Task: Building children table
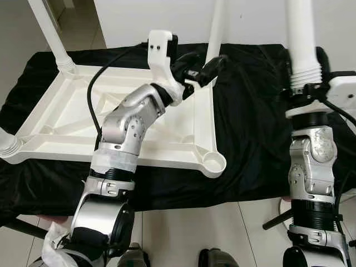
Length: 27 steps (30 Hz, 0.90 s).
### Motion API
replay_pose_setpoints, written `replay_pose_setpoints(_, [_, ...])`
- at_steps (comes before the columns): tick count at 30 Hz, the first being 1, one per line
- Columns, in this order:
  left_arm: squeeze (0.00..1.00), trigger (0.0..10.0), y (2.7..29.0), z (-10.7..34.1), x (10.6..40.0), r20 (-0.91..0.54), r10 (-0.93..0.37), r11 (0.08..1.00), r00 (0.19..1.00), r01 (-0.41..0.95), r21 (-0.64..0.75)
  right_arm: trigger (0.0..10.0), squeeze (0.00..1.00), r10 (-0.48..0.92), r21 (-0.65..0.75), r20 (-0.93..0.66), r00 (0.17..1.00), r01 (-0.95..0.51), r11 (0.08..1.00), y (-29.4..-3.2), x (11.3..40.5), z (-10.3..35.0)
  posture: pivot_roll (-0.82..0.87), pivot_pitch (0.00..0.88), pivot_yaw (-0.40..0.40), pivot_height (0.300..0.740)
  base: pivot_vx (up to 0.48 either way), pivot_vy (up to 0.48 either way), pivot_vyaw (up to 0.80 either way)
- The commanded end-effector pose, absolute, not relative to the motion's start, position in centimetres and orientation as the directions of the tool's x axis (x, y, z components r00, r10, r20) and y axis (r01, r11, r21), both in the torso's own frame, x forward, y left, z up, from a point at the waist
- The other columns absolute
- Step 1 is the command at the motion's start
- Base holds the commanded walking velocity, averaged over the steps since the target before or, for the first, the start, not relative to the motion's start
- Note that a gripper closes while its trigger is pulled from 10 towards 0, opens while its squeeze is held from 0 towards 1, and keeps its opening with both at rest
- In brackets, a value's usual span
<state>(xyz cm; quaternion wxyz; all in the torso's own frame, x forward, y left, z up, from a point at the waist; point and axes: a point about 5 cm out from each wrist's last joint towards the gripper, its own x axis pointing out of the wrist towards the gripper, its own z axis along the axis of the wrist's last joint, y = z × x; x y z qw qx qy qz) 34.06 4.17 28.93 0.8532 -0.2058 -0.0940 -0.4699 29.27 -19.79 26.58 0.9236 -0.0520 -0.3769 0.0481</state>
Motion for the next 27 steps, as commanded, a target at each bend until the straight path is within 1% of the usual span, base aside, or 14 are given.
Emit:
replay_pose_setpoints(1, [0.00, 10.0, 3.7, 29.8, 32.8, 0.415, -0.851, 0.269, 0.323, 0.945, -0.184, 10.0, 0.00, 0.161, -0.159, 0.709, 0.687, -0.066, 0.985, -19.3, 28.9, 27.3, 0.02, 0.000, 0.035, 0.740, 0.000, 0.000, 0.00])
replay_pose_setpoints(2, [0.00, 10.0, 3.6, 30.0, 32.8, 0.422, -0.853, 0.237, 0.308, 0.948, -0.213, 10.0, 0.00, 0.180, -0.170, 0.703, 0.688, -0.083, 0.982, -19.1, 28.9, 27.2, 0.02, 0.000, 0.035, 0.740, 0.000, 0.000, 0.00])
replay_pose_setpoints(4, [0.00, 10.0, 3.4, 30.2, 32.6, 0.410, -0.879, 0.168, 0.242, 0.963, -0.209, 10.0, 0.00, 0.273, -0.236, 0.659, 0.701, -0.153, 0.960, -17.8, 28.8, 26.5, 0.01, 0.000, 0.037, 0.740, 0.000, 0.000, 0.00])
replay_pose_setpoints(6, [0.00, 10.0, 3.4, 30.2, 32.6, 0.410, -0.879, 0.168, 0.242, 0.963, -0.209, 10.0, 0.00, 0.273, -0.236, 0.659, 0.701, -0.153, 0.960, -17.8, 28.8, 26.5, 0.01, 0.000, 0.037, 0.740, 0.000, 0.000, 0.00])
replay_pose_setpoints(7, [0.00, 10.0, 3.2, 30.4, 32.6, 0.405, -0.892, 0.129, 0.202, 0.971, -0.200, 10.0, 0.00, 0.345, -0.280, 0.613, 0.711, -0.213, 0.936, -16.8, 28.7, 25.6, 0.01, 0.000, 0.039, 0.740, 0.000, 0.000, 0.00])
replay_pose_setpoints(8, [0.00, 10.0, 3.2, 30.4, 32.6, 0.405, -0.892, 0.129, 0.202, 0.971, -0.200, 10.0, 0.00, 0.345, -0.280, 0.613, 0.711, -0.213, 0.936, -16.8, 28.7, 25.6, 0.01, 0.000, 0.039, 0.740, 0.000, 0.000, 0.00])
replay_pose_setpoints(11, [0.00, 10.0, 2.7, 30.3, 33.0, 0.379, -0.901, 0.137, 0.210, 0.968, -0.209, 10.0, 0.00, 0.421, -0.314, 0.551, 0.721, -0.289, 0.904, -15.5, 28.4, 24.3, 0.00, 0.000, 0.041, 0.740, 0.000, 0.000, 0.00])
replay_pose_setpoints(15, [0.00, 10.0, 2.6, 30.3, 33.1, 0.371, -0.905, 0.132, 0.207, 0.967, -0.218, 10.0, 0.00, 0.443, -0.327, 0.530, 0.723, -0.308, 0.893, -14.9, 28.2, 23.7, -0.01, 0.000, 0.043, 0.740, 0.000, 0.000, 0.00])
replay_pose_setpoints(16, [0.00, 10.0, 2.4, 30.3, 33.3, 0.368, -0.906, 0.133, 0.208, 0.967, -0.219, 10.0, 0.00, 0.464, -0.336, 0.509, 0.725, -0.329, 0.883, -14.2, 27.9, 23.1, -0.01, 0.000, 0.043, 0.740, 0.000, 0.000, 0.00])
replay_pose_setpoints(22, [0.00, 10.0, 2.6, 30.6, 33.7, 0.366, -0.905, 0.132, 0.214, 0.962, -0.237, 10.0, 0.00, 0.471, -0.333, 0.495, 0.730, -0.341, 0.879, -13.6, 27.3, 22.3, -0.02, 0.000, 0.047, 0.740, 0.000, 0.000, 0.00])
replay_pose_setpoints(24, [0.00, 10.0, 3.2, 31.1, 34.3, 0.379, -0.896, 0.127, 0.230, 0.952, -0.279, 10.0, 0.00, 0.465, -0.323, 0.475, 0.747, -0.343, 0.882, -12.9, 26.3, 21.1, -0.03, 0.000, 0.051, 0.740, 0.000, 0.000, 0.00])
replay_pose_setpoints(26, [0.00, 10.0, 3.3, 31.1, 34.4, 0.381, -0.895, 0.124, 0.231, 0.950, -0.286, 10.0, 0.00, 0.459, -0.319, 0.474, 0.752, -0.339, 0.885, -12.8, 26.1, 20.9, -0.03, 0.000, 0.051, 0.740, 0.000, 0.000, 0.00])
replay_pose_setpoints(27, [0.00, 10.0, 3.8, 31.1, 34.9, 0.363, -0.897, 0.143, 0.253, 0.942, -0.305, 10.0, 0.00, 0.436, -0.316, 0.469, 0.768, -0.316, 0.895, -12.5, 25.5, 20.1, -0.03, 0.000, 0.052, 0.740, 0.000, 0.000, 0.00])
